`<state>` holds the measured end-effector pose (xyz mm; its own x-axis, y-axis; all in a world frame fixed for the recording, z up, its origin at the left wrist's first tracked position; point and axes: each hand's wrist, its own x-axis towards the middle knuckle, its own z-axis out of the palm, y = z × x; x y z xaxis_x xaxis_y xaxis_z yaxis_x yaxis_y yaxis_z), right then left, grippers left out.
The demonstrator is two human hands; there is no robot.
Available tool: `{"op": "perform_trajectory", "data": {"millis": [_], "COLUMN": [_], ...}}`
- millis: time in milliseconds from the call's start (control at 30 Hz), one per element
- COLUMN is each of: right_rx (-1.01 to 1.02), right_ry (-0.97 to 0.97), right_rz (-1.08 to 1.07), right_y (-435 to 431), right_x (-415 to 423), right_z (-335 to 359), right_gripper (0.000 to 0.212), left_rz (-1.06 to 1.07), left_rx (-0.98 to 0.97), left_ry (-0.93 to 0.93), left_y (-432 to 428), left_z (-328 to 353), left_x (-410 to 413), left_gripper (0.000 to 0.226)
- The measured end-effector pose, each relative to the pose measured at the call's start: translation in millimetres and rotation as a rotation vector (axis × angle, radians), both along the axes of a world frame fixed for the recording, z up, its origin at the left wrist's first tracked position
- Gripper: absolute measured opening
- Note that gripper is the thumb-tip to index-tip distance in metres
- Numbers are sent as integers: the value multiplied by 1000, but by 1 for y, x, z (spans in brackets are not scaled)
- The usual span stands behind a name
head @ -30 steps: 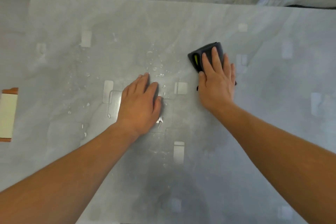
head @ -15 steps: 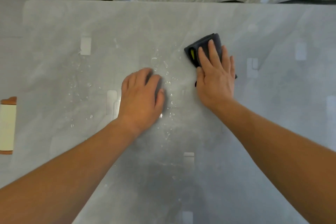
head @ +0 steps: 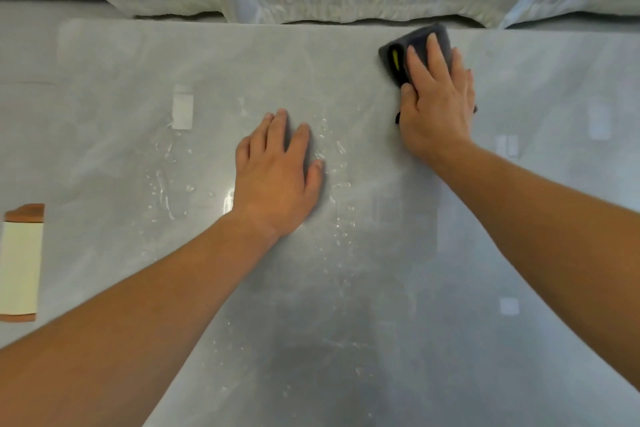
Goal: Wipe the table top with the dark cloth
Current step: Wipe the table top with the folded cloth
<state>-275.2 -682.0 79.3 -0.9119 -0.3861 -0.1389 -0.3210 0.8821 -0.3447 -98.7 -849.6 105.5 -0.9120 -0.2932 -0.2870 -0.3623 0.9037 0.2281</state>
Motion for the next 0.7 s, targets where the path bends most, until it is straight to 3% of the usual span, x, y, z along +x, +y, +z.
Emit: {"op": "perform_trajectory", "data": {"millis": [167, 233, 433, 600, 700], "right_rx": [54, 62, 36, 58, 84], "right_ry": [12, -3, 12, 36, 32], "right_rz": [397, 445, -4, 439, 492], "right_y": [20, 22, -47, -42, -39], "right_x": [42, 24, -14, 31, 5], "right_z": [3, 5, 1, 2, 2], "right_gripper": [53, 52, 54, 54, 54], "left_rz": [-37, -49, -52, -78, -98], "left_rx": [7, 9, 43, 96, 148], "left_ry": [22, 21, 50, 38, 42], "left_y": [-8, -11, -14, -23, -29], "left_z": [-3, -4, -6, -7, -5], "left_x": [6, 7, 8, 12, 14], "left_gripper": [54, 55, 58, 59, 59]}}
